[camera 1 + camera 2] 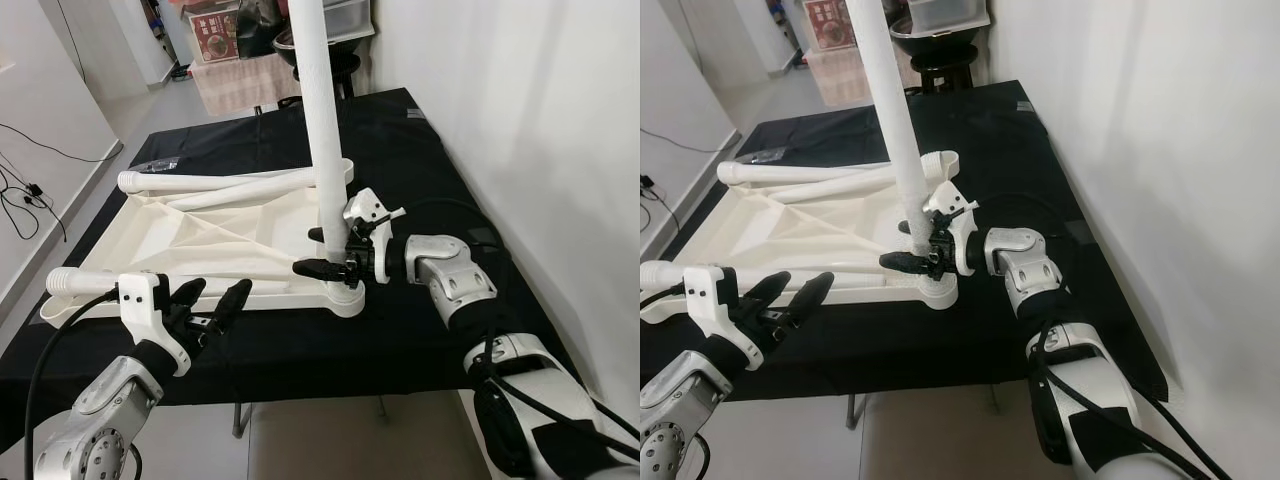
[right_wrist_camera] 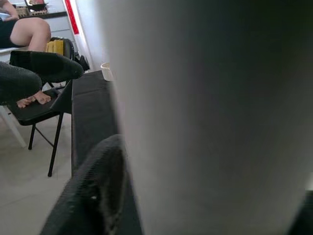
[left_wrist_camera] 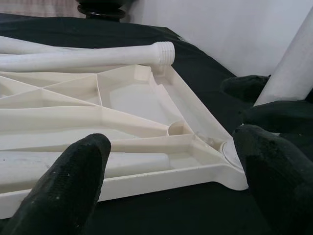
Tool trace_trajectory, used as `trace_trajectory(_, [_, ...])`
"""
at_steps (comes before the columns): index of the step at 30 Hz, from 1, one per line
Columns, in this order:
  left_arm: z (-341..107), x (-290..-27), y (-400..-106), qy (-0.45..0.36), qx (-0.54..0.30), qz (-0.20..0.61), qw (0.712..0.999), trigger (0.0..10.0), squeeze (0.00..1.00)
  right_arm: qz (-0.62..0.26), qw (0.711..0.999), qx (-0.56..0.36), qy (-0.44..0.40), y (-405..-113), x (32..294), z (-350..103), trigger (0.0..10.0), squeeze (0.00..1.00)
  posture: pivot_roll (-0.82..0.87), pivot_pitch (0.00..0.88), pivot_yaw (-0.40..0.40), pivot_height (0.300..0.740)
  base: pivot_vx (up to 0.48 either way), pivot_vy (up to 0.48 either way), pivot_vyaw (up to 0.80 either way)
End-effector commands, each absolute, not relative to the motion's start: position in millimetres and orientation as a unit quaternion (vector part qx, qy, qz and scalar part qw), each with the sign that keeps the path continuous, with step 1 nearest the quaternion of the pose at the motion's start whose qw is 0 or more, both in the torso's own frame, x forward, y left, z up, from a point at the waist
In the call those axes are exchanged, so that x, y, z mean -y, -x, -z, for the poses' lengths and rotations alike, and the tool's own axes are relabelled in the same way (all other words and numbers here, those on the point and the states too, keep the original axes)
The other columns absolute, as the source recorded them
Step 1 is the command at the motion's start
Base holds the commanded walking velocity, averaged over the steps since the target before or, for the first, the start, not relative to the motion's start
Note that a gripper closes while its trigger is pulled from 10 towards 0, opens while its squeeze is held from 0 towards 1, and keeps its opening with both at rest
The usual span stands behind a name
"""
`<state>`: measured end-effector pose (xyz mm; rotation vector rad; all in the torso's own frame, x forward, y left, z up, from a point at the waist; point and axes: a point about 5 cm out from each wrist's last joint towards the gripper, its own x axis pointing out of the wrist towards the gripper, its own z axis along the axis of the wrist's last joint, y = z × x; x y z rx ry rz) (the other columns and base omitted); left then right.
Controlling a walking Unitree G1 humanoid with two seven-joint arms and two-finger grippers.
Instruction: Building children table
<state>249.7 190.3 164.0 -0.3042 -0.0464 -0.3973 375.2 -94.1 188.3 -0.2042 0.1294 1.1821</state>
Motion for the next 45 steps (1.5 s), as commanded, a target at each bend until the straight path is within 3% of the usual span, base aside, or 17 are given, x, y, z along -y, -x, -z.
trace_trajectory(1, [-161, -193, -249, 0.147, 0.014, 0.188, 0.971, 10.0, 0.0, -0.579, 0.806, -0.067, 0.103, -372, 84, -186, 0.0, 0.0, -0.02, 0.07, 0.133, 0.74, 0.0, 0.0, 0.0])
trace_trajectory(9, [-161, -192, -249, 0.148, 0.015, 0.188, 0.971, 10.0, 0.0, -0.565, 0.807, -0.067, 0.158, -374, 96, -183, 0.0, 0.0, -0.02, 0.073, 0.124, 0.74, 0.0, 0.0, 0.0])
trace_trajectory(10, [-161, -193, -249, 0.148, 0.016, 0.187, 0.971, 10.0, 0.0, -0.53, 0.824, -0.083, 0.182, -370, 100, -172, 0.0, 0.0, -0.02, 0.082, 0.123, 0.74, 0.0, 0.0, 0.0])
trace_trajectory(14, [-161, -194, -248, 0.148, 0.017, 0.186, 0.971, 10.0, 0.0, -0.487, 0.843, -0.1, 0.206, -363, 103, -161, 0.0, 0.0, -0.02, 0.082, 0.123, 0.74, 0.0, 0.0, 0.0])
trace_trajectory(15, [-161, -195, -248, 0.146, 0.016, 0.186, 0.971, 10.0, 0.0, -0.401, 0.89, -0.061, 0.209, -349, 83, -157, 0.0, 0.0, -0.04, 0.08, 0.142, 0.74, 0.0, 0.0, 0.0])
trace_trajectory(16, [-161, -195, -249, 0.146, 0.015, 0.187, 0.971, 10.0, 0.0, -0.317, 0.935, -0.046, 0.153, -348, 79, -162, 0.0, 0.0, -0.04, 0.069, 0.142, 0.74, 0.0, 0.0, 0.0])
trace_trajectory(18, [-161, -195, -250, 0.147, 0.014, 0.188, 0.971, 10.0, 0.0, -0.223, 0.97, -0.05, 0.083, -347, 80, -165, 0.0, 0.0, -0.04, 0.069, 0.142, 0.74, 0.0, 0.0, 0.0])
trace_trajectory(23, [-162, -194, -251, 0.149, 0.021, 0.181, 0.972, 10.0, 0.0, -0.226, 0.963, -0.029, 0.144, -366, 82, -169, 0.0, 0.0, -0.02, 0.062, 0.119, 0.74, 0.0, 0.0, 0.0])
trace_trajectory(29, [-161, -195, -251, 0.146, 0.018, 0.183, 0.972, 10.0, 0.0, -0.206, 0.967, -0.038, 0.146, -367, 88, -171, 0.0, 0.0, -0.02, 0.063, 0.127, 0.74, 0.0, 0.0, 0.0])
trace_trajectory(30, [-161, -194, -251, 0.145, 0.018, 0.184, 0.972, 10.0, 0.0, -0.203, 0.967, -0.039, 0.146, -367, 89, -172, 1.3, 0.0, -0.02, 0.061, 0.125, 0.74, 0.0, 0.0, 0.0])
trace_trajectory(31, [-161, -194, -251, 0.145, 0.018, 0.184, 0.972, 10.0, 0.0, -0.203, 0.968, -0.04, 0.145, -367, 90, -172, 1.3, 0.0, -0.02, 0.061, 0.125, 0.74, 0.0, 0.0, 0.0])
trace_trajectory(32, [-161, -194, -251, 0.146, 0.018, 0.184, 0.972, 10.0, 0.0, -0.198, 0.969, -0.042, 0.142, -366, 91, -174, 10.0, 0.0, -0.02, 0.059, 0.121, 0.74, 0.0, 0.0, 0.0])
trace_trajectory(39, [-161, -193, -251, 0.147, 0.018, 0.184, 0.972, 10.0, 0.0, -0.225, 0.967, -0.033, 0.115, -366, 89, -180, 10.0, 0.0, -0.02, 0.055, 0.12, 0.74, 0.0, 0.0, 0.0])
trace_trajectory(40, [-160, -193, -252, 0.148, 0.018, 0.184, 0.972, 10.0, 0.0, -0.301, 0.948, -0.012, 0.099, -371, 90, -188, 10.0, 1.0, -0.02, 0.048, 0.128, 0.74, 0.0, 0.0, 0.0])
trace_trajectory(42, [-160, -193, -252, 0.148, 0.017, 0.185, 0.971, 10.0, 0.0, -0.353, 0.931, 0.005, 0.089, -373, 92, -195, 10.0, 1.0, -0.02, 0.048, 0.128, 0.74, 0.0, 0.0, 0.0])
trace_trajectory(43, [-160, -193, -251, 0.149, 0.017, 0.185, 0.971, 10.0, 0.0, -0.465, 0.879, 0.007, 0.103, -371, 100, -197, 10.0, 0.0, 0.0, 0.049, 0.124, 0.74, 0.0, 0.0, 0.0])
trace_trajectory(45, [-160, -193, -251, 0.149, 0.017, 0.185, 0.971, 10.0, 0.0, -0.465, 0.879, 0.007, 0.103, -371, 100, -197, 10.0, 0.0, 0.0, 0.049, 0.124, 0.74, 0.0, 0.0, 0.0])
